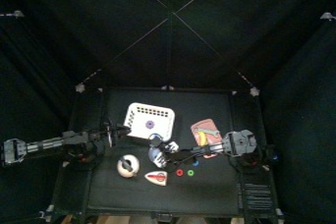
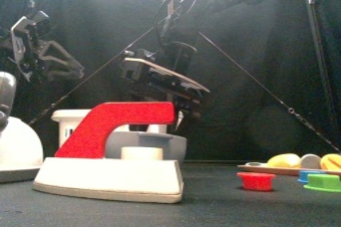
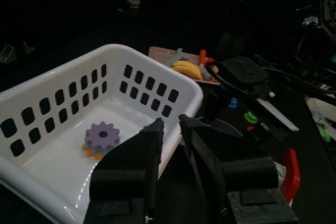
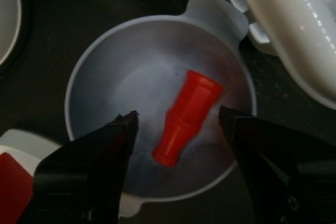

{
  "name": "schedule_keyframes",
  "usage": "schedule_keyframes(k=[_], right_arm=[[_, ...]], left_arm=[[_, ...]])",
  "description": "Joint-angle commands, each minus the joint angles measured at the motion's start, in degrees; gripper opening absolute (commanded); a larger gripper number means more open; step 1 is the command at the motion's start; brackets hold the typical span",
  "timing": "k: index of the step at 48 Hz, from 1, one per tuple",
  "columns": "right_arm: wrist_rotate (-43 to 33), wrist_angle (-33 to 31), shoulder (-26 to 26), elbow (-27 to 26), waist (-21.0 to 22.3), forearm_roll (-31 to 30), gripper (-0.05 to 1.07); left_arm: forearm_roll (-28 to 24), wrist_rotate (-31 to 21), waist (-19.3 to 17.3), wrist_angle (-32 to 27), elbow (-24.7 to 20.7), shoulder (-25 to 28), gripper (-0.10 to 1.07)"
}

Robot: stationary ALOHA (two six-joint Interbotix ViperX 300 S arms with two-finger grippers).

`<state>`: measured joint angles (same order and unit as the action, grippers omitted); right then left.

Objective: Grab ketchup

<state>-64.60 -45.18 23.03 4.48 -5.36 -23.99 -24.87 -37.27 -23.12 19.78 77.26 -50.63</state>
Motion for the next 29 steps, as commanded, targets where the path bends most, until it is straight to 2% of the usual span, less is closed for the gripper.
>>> schedule_keyframes(k=[1,29], right_arm=[[-0.1,0.1,-0.7,-1.7,0.3,0.1,0.97],[0.1,0.1,2.0,-2.4,0.2,1.1,0.96]], left_arm=[[0.0,0.1,0.1,0.2,-0.8,0.1,0.65],[0.0,0.1,0.1,0.2,-0.8,0.1,0.65]])
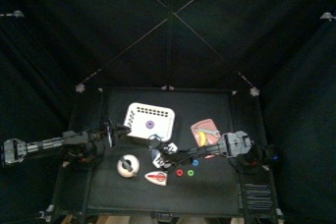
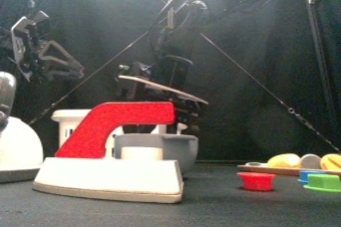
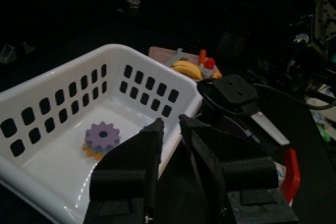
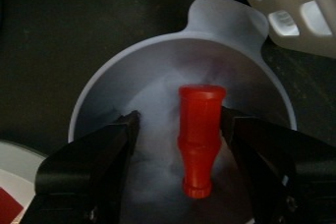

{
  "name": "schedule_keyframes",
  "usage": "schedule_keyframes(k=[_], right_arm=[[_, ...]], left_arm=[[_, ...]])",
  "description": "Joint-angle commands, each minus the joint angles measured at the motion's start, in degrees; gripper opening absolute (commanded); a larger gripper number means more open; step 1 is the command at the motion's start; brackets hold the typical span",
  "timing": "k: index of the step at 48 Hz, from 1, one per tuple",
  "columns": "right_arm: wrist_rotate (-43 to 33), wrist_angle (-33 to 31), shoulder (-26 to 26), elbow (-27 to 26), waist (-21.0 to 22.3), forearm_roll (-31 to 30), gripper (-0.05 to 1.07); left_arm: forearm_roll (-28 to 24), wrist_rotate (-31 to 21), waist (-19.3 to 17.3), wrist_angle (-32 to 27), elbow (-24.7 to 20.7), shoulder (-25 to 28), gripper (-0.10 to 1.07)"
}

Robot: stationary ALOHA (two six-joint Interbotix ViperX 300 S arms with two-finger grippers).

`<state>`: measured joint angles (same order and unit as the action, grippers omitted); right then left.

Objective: Grab ketchup

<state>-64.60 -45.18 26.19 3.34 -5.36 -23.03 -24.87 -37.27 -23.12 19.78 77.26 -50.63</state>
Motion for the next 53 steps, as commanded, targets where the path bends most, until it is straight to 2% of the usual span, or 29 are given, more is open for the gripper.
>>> schedule_keyframes(k=[1,14,35,53], right_arm=[[0.1,0.1,-1.1,-1.2,0.2,0.1,0.96],[0.2,0.1,-1.1,-1.2,0.0,0.1,0.93],[0.3,0.1,-1.2,-2.4,0.0,0.1,0.66],[2.6,-3.4,-3.7,-6.8,-1.0,-1.2,0.63]], left_arm=[[0.0,0.1,0.1,0.2,-0.8,0.1,0.65],[0.0,0.1,0.1,0.2,-0.7,0.1,0.65],[0.0,0.1,0.1,0.2,-0.7,0.1,0.65],[0.0,0.1,0.1,0.2,-0.7,0.1,0.65]])
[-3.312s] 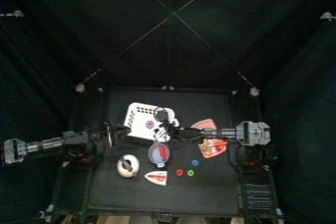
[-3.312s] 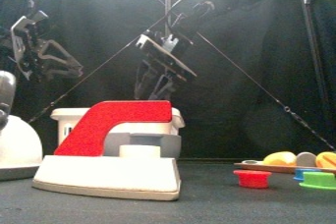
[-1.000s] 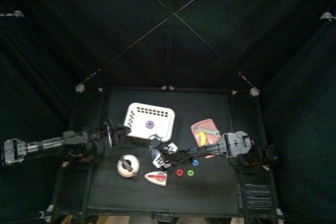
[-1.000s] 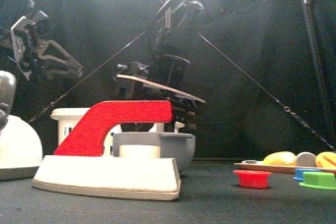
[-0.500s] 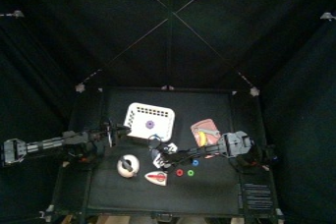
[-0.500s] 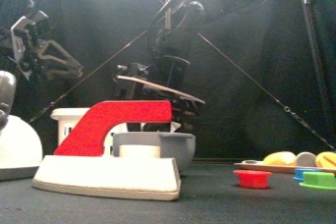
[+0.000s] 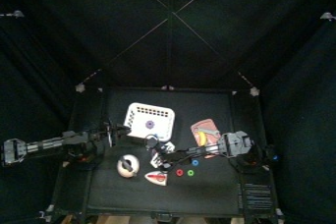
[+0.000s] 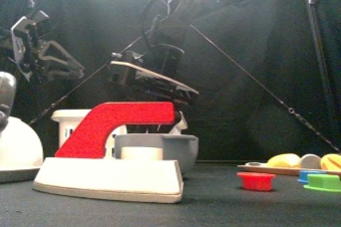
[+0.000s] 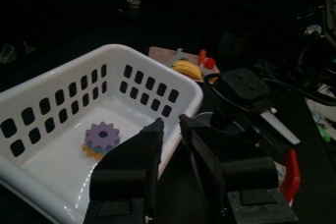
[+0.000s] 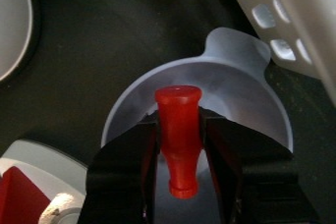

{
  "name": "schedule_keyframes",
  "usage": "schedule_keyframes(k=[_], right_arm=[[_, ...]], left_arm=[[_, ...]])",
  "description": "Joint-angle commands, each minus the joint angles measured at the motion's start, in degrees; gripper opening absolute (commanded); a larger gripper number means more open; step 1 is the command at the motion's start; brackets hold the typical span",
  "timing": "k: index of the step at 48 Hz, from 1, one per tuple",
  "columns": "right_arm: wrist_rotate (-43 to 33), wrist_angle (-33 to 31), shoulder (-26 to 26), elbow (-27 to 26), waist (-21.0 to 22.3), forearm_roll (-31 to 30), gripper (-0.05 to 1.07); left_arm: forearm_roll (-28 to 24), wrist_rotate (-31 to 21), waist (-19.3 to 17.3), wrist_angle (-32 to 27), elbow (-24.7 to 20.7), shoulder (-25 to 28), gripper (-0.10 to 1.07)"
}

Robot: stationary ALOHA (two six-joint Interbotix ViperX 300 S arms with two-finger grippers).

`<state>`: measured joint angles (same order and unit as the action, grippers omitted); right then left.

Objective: Grab ketchup

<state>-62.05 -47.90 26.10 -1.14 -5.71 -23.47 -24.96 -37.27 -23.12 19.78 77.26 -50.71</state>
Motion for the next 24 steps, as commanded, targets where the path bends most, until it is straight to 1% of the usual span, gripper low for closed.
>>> schedule_keyframes(k=[1,12,24], right_arm=[[0.1,-1.0,-3.6,-2.5,-0.7,-0.9,0.63],[0.1,-2.5,-3.9,-3.2,-1.2,-1.7,0.62],[0.0,-0.7,-4.0,-3.3,-1.2,-2.2,0.62]], left_arm=[[0.1,0.1,0.1,0.2,-0.7,0.2,0.65],[0.1,0.1,0.1,0.2,-0.8,0.2,0.65],[0.1,0.1,0.1,0.3,-1.0,0.1,0.65]])
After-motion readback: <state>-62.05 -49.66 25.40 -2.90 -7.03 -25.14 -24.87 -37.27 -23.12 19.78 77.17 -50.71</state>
